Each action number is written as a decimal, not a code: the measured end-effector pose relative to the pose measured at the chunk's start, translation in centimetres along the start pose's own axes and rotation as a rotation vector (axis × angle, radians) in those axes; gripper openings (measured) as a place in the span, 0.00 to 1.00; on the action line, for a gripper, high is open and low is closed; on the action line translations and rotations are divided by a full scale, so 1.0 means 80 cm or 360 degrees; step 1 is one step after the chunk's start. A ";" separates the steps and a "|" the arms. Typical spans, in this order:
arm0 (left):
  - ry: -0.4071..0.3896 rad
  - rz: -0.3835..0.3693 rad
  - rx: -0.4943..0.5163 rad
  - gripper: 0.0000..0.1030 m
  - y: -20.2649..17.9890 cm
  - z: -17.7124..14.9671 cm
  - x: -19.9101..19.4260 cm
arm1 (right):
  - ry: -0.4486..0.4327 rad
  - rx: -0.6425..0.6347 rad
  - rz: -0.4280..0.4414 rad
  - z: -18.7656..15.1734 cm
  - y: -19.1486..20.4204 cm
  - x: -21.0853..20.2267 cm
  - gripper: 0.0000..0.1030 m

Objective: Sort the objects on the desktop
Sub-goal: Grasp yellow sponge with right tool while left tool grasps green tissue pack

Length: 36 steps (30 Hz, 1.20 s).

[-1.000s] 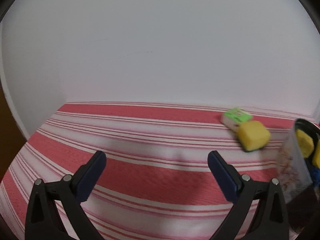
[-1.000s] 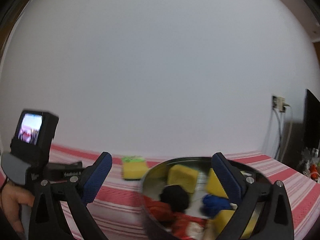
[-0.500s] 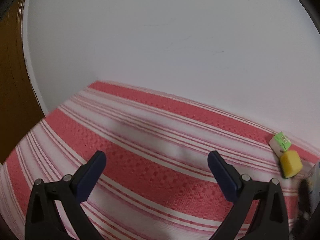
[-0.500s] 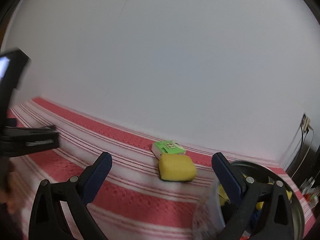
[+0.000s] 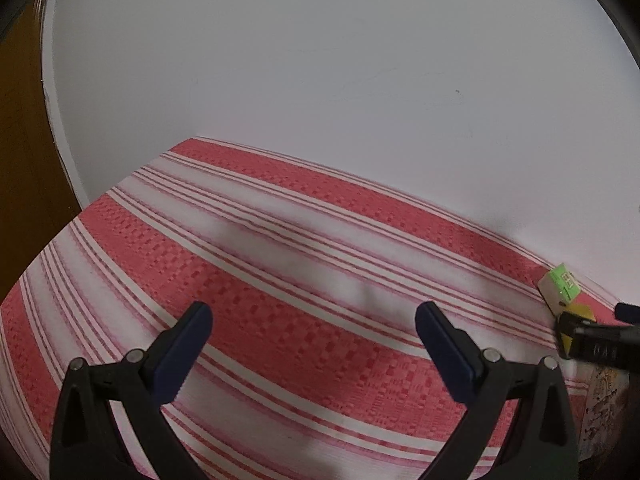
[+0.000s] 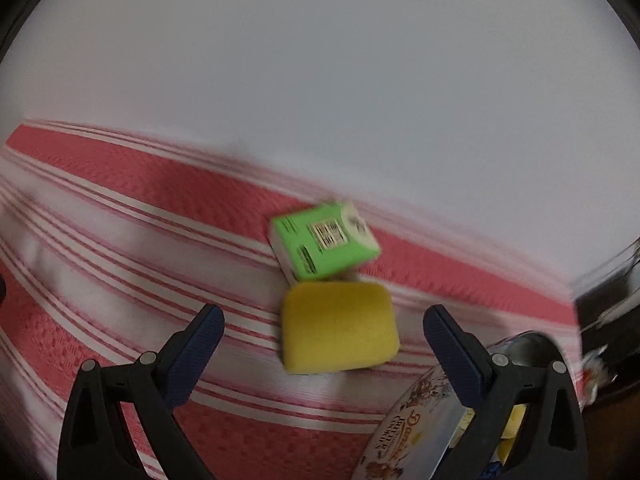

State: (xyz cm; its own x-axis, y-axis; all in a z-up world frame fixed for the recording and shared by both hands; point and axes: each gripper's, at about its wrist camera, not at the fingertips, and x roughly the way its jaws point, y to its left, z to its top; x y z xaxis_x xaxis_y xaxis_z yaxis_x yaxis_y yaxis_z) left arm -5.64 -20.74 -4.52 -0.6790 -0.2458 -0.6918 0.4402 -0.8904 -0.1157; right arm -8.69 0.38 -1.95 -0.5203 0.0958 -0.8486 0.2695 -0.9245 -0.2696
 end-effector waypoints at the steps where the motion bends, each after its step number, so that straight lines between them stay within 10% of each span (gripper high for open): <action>1: 0.0004 -0.0008 0.0005 1.00 -0.001 0.000 0.000 | 0.0059 0.0015 0.0030 0.004 -0.006 0.008 0.98; 8: 0.0046 -0.0037 -0.0015 1.00 0.001 0.003 0.006 | 0.0281 0.0105 0.0190 0.011 -0.031 0.045 0.73; 16: 0.0095 -0.0114 -0.0011 1.00 -0.003 0.004 0.015 | 0.0277 0.0102 0.0330 0.000 -0.047 0.025 0.70; 22: 0.0171 -0.0407 0.0030 1.00 -0.038 0.011 0.026 | 0.0118 0.0243 0.0482 0.007 -0.112 -0.036 0.70; 32: 0.0267 -0.0658 0.0625 0.99 -0.237 0.039 0.035 | -0.0097 0.0542 0.0426 0.064 -0.191 -0.079 0.70; 36: 0.0281 -0.0583 0.0904 0.99 -0.289 0.032 0.051 | -0.0077 0.0649 0.0487 0.067 -0.225 -0.070 0.70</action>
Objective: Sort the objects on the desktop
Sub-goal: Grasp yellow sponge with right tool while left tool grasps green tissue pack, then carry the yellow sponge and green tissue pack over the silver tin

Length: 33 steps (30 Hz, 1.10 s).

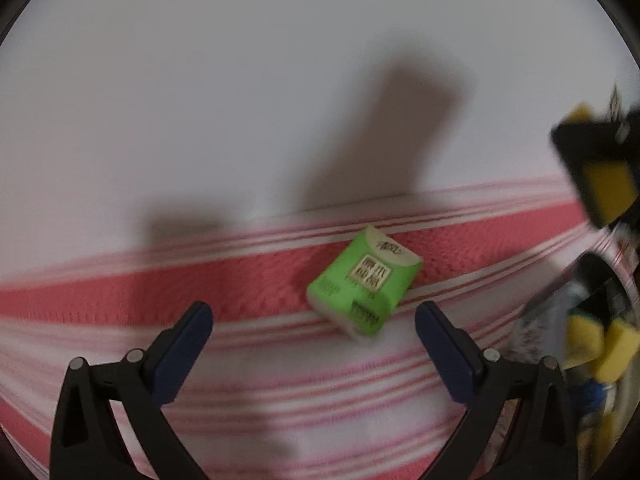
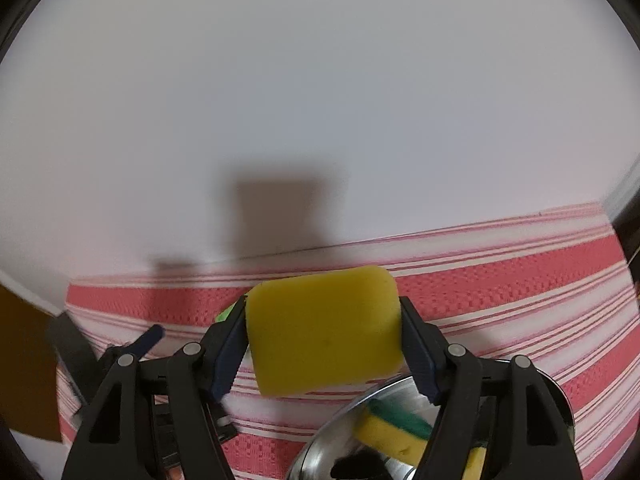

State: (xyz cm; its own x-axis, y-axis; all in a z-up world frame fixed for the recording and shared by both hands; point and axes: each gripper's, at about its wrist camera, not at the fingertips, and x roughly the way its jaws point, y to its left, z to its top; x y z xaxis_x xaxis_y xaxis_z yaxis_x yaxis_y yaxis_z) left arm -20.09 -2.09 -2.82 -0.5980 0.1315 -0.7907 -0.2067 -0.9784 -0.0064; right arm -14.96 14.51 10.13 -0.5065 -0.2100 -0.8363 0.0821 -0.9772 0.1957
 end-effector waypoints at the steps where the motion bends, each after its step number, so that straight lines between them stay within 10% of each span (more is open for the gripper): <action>1: 0.0005 0.0014 0.0066 0.99 -0.009 0.005 0.007 | -0.0002 0.0014 -0.0003 0.003 -0.006 0.000 0.70; 10: 0.0158 0.0077 0.0171 0.88 -0.021 0.016 0.055 | 0.0012 0.0033 -0.0034 0.018 -0.009 0.014 0.70; 14: 0.0138 -0.0057 0.0058 0.47 -0.005 0.016 0.049 | 0.0032 0.0045 -0.0020 0.012 -0.001 0.012 0.70; 33: -0.0049 0.0254 -0.0300 0.47 0.106 -0.099 -0.109 | 0.0039 0.0024 0.0388 -0.087 0.072 -0.032 0.70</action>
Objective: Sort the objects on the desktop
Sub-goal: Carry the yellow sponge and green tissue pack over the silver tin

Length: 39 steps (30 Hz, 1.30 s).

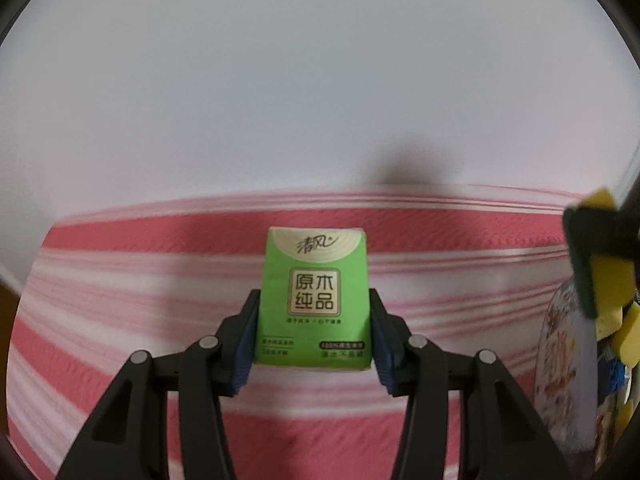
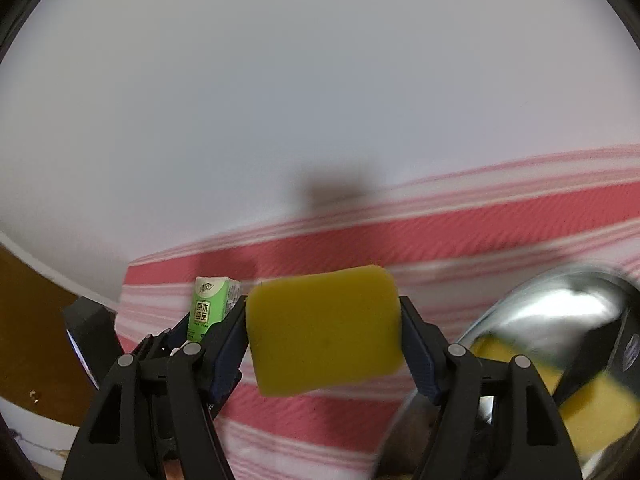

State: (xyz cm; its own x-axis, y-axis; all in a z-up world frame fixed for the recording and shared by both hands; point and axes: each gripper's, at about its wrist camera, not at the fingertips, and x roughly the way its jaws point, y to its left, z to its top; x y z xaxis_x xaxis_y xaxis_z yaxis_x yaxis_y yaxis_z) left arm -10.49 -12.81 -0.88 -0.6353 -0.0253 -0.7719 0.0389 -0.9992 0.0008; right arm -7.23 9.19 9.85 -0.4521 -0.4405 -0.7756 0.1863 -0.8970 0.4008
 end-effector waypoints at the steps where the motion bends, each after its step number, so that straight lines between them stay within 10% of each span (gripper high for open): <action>1: -0.0012 0.0012 -0.0032 0.47 0.001 -0.014 -0.012 | -0.0008 -0.0022 -0.0001 -0.015 0.002 0.002 0.70; 13: -0.0250 0.0155 -0.0209 0.47 0.031 -0.124 -0.080 | -0.0369 -0.0328 -0.0142 -0.179 0.016 0.030 0.70; 22: -0.0452 0.0121 -0.0298 0.47 -0.004 -0.114 -0.077 | -0.0713 -0.0489 -0.0292 -0.253 0.004 0.002 0.70; 30: -0.0569 0.0127 -0.0235 0.47 -0.015 -0.127 -0.098 | -0.1088 -0.0607 -0.0387 -0.291 0.019 -0.016 0.70; 39: -0.0611 0.0142 -0.0141 0.48 -0.032 -0.128 -0.104 | -0.1091 -0.0603 -0.0393 -0.292 0.011 -0.011 0.70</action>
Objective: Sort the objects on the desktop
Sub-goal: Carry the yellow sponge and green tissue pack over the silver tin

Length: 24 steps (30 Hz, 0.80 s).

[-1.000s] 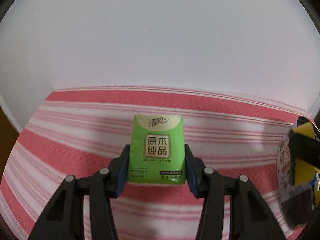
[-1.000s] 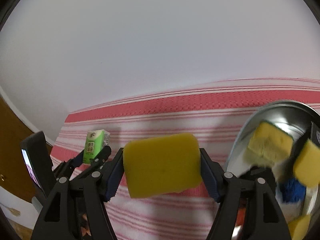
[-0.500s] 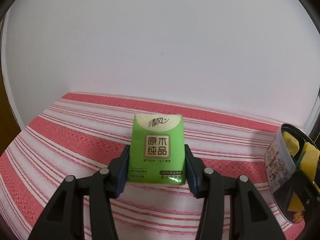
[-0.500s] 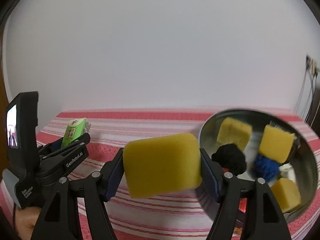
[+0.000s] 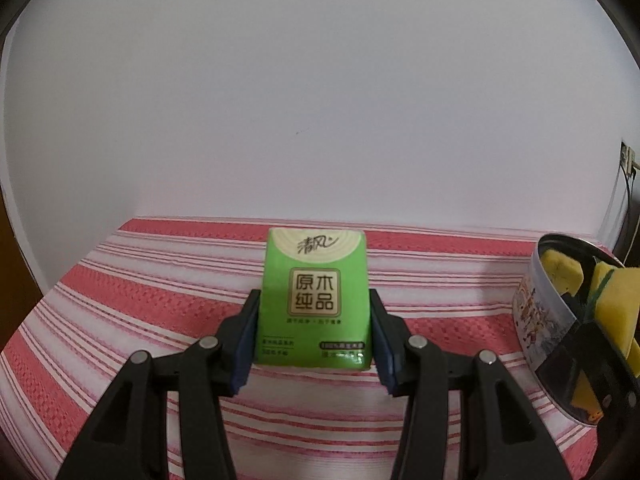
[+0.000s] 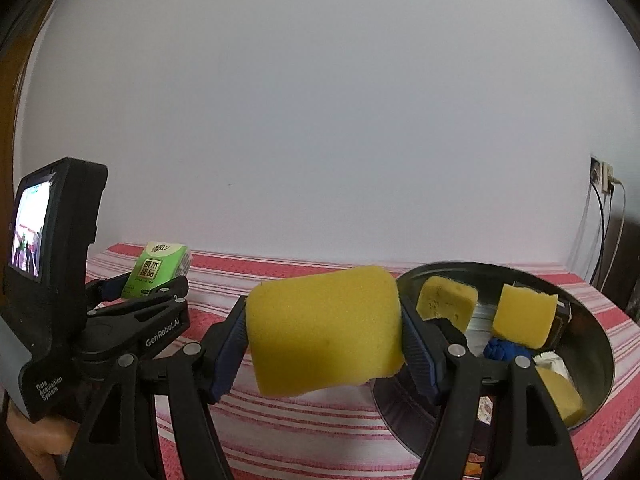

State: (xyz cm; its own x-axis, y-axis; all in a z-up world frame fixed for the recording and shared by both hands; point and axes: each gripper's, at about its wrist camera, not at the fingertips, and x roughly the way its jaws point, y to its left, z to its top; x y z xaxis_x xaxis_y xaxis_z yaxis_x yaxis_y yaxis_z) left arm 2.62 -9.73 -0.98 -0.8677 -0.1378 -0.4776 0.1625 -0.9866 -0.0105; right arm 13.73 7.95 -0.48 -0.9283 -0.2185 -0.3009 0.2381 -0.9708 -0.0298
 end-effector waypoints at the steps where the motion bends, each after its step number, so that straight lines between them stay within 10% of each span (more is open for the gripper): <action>1: -0.0005 0.0000 0.0000 0.48 -0.001 0.000 -0.001 | 0.0000 0.0005 -0.0006 0.000 -0.002 0.000 0.70; 24: -0.0020 -0.0177 0.0092 0.48 -0.046 -0.020 -0.035 | -0.0042 0.0038 -0.0119 -0.008 -0.026 -0.039 0.70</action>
State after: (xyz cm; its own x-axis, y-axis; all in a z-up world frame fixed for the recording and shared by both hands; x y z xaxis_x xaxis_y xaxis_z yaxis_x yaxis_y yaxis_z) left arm 5.24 -5.57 -1.00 -0.8846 -0.0280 -0.4655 0.0380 -0.9992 -0.0121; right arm 16.35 10.70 -0.12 -0.9506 -0.1472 -0.2733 0.1609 -0.9866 -0.0283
